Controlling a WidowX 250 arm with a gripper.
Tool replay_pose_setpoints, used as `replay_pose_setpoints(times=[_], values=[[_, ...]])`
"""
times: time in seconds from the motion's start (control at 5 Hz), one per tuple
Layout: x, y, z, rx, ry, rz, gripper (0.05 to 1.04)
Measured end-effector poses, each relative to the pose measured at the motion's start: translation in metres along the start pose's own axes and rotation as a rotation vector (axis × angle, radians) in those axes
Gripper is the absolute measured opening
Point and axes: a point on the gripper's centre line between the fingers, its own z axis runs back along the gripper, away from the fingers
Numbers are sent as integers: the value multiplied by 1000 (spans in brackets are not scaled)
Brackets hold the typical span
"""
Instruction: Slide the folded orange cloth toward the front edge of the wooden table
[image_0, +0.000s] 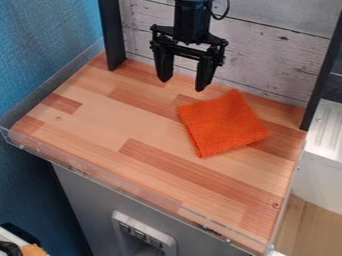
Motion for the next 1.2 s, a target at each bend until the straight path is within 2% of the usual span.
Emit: replay_pose_setpoints(times=[0.2, 0.8, 1.0, 1.2], values=[[0, -2, -4, 0, -6, 31, 998], [11, -44, -9, -3, -100, 116, 999], [14, -53, -8, -10, -124, 148, 954], [17, -58, -13, -14, -137, 170, 671]])
